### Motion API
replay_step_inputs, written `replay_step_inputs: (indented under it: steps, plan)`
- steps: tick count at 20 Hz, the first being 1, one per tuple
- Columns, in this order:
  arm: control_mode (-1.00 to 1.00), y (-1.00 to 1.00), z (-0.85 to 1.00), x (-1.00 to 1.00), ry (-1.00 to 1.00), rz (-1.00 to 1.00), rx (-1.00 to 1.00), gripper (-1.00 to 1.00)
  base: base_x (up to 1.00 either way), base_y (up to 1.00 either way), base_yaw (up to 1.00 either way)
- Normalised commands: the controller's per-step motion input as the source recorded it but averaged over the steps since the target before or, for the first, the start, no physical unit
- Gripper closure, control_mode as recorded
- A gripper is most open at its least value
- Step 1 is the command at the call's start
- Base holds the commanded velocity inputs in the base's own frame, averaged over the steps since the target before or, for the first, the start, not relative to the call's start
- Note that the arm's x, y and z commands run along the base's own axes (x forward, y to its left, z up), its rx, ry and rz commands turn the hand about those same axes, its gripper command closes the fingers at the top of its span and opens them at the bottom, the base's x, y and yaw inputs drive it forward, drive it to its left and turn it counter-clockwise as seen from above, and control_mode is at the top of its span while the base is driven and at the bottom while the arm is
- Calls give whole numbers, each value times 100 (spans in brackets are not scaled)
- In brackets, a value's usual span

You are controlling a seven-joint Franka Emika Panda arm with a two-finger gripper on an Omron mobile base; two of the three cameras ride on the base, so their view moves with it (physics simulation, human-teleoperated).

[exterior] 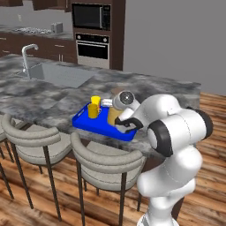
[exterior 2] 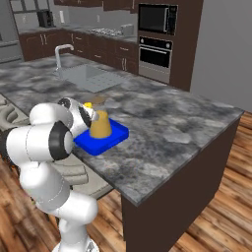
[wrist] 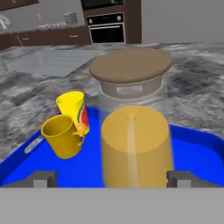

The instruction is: There is a tray on the dining counter. Grab the cup, mug, and pitcher and place them on the tray. The pitcher may be placed next to the tray if it cannot fit the tray.

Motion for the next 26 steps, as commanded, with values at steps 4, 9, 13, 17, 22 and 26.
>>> replay_step_inputs:
  steps: [4, 9, 13, 17, 22, 26]
  plan:
    - [-100, -8, 79, -8, 7, 0, 0, -100, 0, 0, 0]
    - [-100, -36, 64, -28, 8, 2, 0, -100, 0, 0, 0]
    - [-100, -48, 28, -68, 1, 2, 0, -100, 0, 0, 0]
    - [-100, -42, 27, -86, 0, 0, 0, -100, 0, 0, 0]
    - [-100, -27, 38, -89, 5, 0, 0, -100, 0, 0, 0]
    - [-100, -13, 47, -83, 11, 0, 0, -100, 0, 0, 0]
